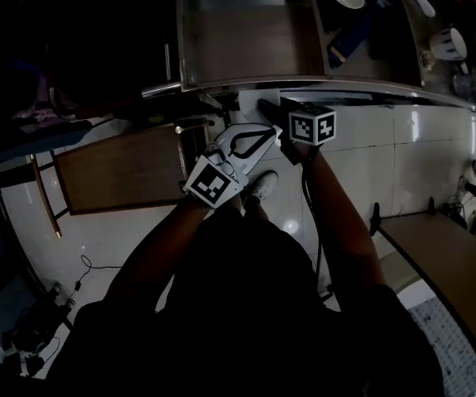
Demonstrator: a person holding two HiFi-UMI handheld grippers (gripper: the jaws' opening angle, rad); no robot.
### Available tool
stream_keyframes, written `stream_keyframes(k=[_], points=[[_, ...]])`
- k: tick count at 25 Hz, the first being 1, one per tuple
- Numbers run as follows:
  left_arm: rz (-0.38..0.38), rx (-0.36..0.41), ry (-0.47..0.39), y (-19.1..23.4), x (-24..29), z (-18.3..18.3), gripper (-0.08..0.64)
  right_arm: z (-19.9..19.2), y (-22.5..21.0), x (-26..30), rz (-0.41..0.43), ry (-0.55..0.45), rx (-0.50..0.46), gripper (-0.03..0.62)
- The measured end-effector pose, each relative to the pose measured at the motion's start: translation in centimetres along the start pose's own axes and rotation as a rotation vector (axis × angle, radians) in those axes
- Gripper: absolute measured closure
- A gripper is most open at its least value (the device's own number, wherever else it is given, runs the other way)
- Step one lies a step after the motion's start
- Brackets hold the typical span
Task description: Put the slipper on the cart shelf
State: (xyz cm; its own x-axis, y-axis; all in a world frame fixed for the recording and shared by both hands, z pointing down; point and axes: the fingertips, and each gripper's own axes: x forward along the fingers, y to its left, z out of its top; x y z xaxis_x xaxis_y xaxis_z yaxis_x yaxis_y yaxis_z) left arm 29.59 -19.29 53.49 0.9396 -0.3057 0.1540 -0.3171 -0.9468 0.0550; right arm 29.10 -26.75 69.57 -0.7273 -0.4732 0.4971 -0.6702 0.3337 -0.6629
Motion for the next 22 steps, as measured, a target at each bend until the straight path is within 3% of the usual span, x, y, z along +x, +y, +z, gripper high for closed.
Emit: stream_keyframes(k=[7, 12, 17, 22], points=[[0.014, -0.012, 0.006, 0.9, -0.9, -0.6, 0.558, 4.6, -1.0, 1.9, -0.013, -0.094, 0.012, 0.523], [0.019, -0.015, 0.017, 1.0, -1.2, -0.8, 0.558, 5.9, -1.9, 2.1, -0.106, -0.144, -0.052, 0.506], [0.017, -0.015, 0.018, 1.0, -1.0, -1.0, 0.558, 6.7, -3.3, 1.4, -0.197, -0.203, -0.070, 0.330], [0.013, -0.017, 0.012, 0.7, -0.7, -1.0, 0.558, 7.6, -5.2, -0.6, -0.334, -0.249, -0.112, 0.291]])
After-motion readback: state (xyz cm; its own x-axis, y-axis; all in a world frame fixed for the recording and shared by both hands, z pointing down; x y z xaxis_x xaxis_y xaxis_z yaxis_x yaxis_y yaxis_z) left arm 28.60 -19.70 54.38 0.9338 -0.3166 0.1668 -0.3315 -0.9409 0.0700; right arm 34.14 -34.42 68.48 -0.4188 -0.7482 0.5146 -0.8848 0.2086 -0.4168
